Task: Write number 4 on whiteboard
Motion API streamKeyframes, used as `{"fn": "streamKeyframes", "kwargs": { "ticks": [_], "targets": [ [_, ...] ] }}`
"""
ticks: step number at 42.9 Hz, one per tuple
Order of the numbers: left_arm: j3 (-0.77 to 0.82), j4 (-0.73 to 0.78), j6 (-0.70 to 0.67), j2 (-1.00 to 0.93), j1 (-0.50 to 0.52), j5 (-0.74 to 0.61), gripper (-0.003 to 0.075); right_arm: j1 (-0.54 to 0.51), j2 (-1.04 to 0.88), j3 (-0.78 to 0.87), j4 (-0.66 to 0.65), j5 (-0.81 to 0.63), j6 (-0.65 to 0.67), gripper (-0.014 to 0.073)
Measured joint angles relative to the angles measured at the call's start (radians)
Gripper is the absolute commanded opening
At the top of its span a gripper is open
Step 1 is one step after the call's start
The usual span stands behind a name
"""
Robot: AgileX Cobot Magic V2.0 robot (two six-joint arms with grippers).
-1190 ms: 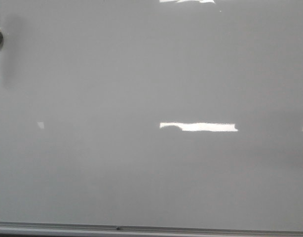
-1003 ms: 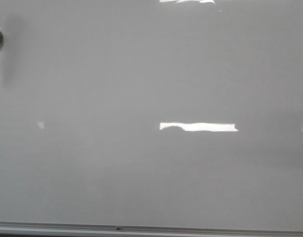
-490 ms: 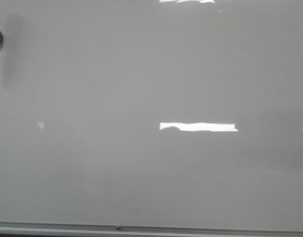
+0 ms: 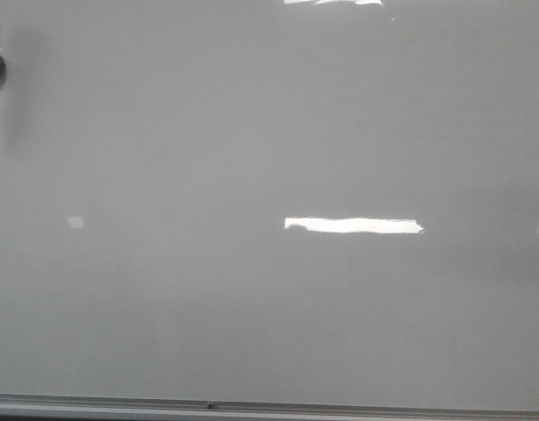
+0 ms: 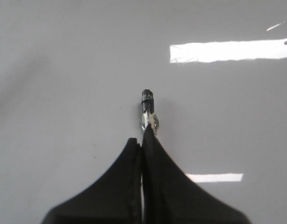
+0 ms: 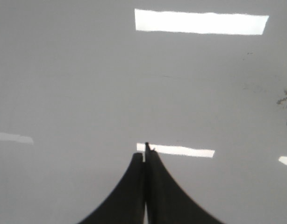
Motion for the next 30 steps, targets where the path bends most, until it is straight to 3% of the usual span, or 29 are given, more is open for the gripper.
{"fn": "streamKeyframes", "kwargs": {
  "ticks": [10,23,30],
  "targets": [
    [-0.204,0.000,0.000,0.002,0.000,0.084,-0.0020,0.000,0.000,-0.216,0.000,0.190,0.000,-0.0069],
    [-0.543,0.000,0.000,0.171,0.000,0.435,-0.0020,0.000,0.173,-0.518,0.000,0.443,0.000,-0.0069],
    [-0.620,0.000,0.000,0.282,0.000,0.547,-0.0020,0.000,0.274,-0.597,0.000,0.552,0.000,-0.0069]
  ]
}}
